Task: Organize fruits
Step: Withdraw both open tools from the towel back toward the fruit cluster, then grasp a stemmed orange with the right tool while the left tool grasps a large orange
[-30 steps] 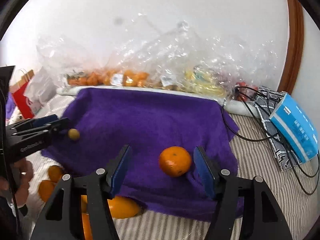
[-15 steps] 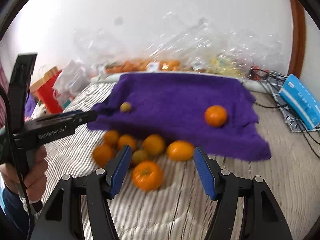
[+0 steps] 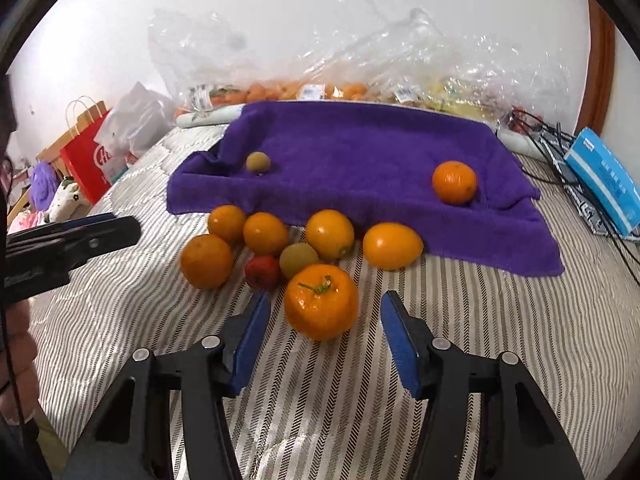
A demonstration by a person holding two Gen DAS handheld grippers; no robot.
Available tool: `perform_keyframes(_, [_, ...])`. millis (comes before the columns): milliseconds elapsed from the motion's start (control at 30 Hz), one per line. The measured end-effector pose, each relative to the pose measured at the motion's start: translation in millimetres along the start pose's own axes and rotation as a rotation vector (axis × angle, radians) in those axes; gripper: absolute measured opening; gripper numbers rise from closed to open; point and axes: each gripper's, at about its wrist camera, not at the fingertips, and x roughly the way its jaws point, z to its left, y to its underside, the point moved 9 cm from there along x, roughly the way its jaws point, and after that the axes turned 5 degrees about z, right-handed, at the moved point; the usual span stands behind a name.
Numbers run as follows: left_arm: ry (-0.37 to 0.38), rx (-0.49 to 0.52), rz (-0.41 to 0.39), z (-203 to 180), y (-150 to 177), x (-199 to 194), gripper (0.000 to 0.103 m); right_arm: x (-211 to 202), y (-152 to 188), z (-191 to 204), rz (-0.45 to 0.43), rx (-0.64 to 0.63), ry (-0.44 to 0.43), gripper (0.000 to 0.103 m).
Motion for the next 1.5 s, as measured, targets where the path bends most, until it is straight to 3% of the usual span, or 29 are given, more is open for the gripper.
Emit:
perform_keyframes(367, [0.032, -0.033, 0.038, 8, 14, 14, 0.047, 23, 0, -3, 0.038, 0.012, 0.002, 0.054])
perform_keyframes(533, [0.047, -0.025, 0.043, 4, 16, 14, 0.047, 28, -1, -2, 0.052, 0.014, -0.018, 0.044])
perform_keyframes(833, [0.139, 0.025, 0.031, -35, 13, 27, 0.047, 7, 5, -27, 0.019, 0.038, 0.002, 0.043])
perform_keyframes(1133, [0.049, 0.073, 0.063, -48, 14, 55, 0.047, -5, 10, -82, -0.019, 0.099, 0.087, 0.043])
perform_keyframes(1333, [0.043, 0.046, 0.037, -48, 10, 63, 0.040, -6, 12, -81, -0.033, 0.051, 0.091, 0.043])
perform_keyframes(1500, [0.005, 0.095, 0.018, -50, 11, 64, 0.040, -2, 14, -74, -0.034, 0.001, 0.114, 0.043])
